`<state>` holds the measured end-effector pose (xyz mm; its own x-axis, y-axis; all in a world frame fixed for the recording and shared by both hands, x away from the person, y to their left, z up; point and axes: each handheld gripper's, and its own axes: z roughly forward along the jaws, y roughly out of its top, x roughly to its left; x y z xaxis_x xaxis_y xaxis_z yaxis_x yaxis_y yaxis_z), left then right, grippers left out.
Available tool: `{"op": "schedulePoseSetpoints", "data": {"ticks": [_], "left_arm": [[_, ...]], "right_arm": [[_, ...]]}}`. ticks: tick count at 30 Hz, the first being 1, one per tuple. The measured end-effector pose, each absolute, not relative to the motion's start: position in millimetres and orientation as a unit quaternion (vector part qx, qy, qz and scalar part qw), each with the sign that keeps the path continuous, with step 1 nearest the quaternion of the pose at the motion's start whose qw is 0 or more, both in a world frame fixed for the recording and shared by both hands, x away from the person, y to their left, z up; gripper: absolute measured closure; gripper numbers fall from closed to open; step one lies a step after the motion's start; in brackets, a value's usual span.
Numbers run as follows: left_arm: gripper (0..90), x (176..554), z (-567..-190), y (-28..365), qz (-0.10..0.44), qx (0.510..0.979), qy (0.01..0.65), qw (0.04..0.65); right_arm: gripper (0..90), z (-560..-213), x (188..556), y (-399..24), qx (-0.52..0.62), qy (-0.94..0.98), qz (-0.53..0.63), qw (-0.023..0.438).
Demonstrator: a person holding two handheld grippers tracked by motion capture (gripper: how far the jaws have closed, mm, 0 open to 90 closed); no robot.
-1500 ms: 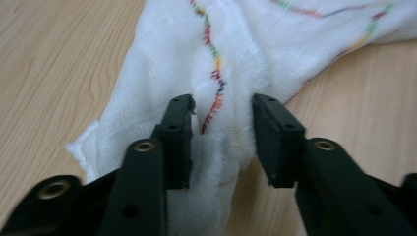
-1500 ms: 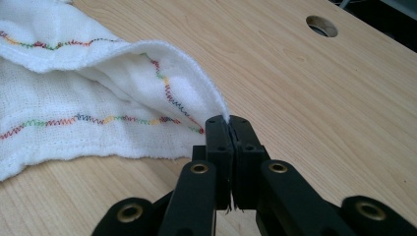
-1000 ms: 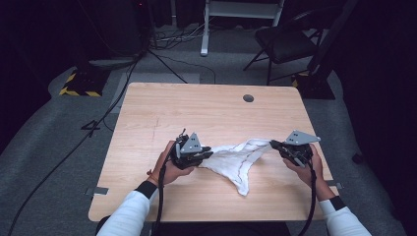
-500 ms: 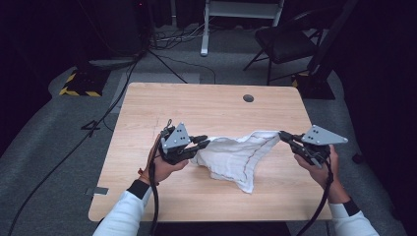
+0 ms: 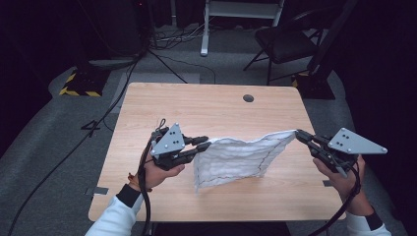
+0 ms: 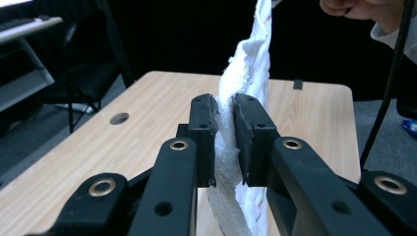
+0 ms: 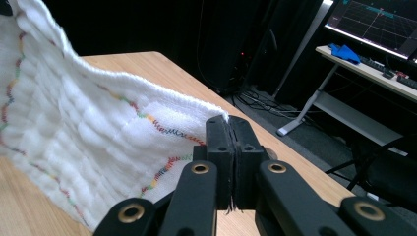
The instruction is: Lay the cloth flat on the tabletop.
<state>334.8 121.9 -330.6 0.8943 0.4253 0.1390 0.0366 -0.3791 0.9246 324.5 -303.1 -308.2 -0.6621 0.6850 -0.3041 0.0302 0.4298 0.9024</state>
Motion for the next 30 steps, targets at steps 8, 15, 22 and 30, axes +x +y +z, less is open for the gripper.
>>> {"op": "schedulePoseSetpoints", "data": {"ticks": [8, 15, 22, 30], "left_arm": [[78.4, 384.8, -367.4, 117.3, 0.152, 0.822, 0.2, 0.511], [78.5, 451.5, -404.5, 120.2, 0.147, 0.825, 0.264, 0.477], [78.8, 494.9, -423.7, 119.8, 0.155, 0.82, 0.308, 0.457], [83.4, 521.8, -440.1, 120.6, 0.164, 0.816, 0.345, 0.434]], "right_arm": [[88.7, -324.7, 359.0, -293.2, 0.252, 0.787, 0.457, 0.329], [88.6, -364.0, 437.7, -273.0, 0.292, 0.811, 0.406, 0.303], [88.6, -390.3, 495.2, -257.5, 0.321, 0.821, 0.384, 0.276], [87.6, -406.5, 527.5, -241.2, 0.33, 0.832, 0.343, 0.286]]}}
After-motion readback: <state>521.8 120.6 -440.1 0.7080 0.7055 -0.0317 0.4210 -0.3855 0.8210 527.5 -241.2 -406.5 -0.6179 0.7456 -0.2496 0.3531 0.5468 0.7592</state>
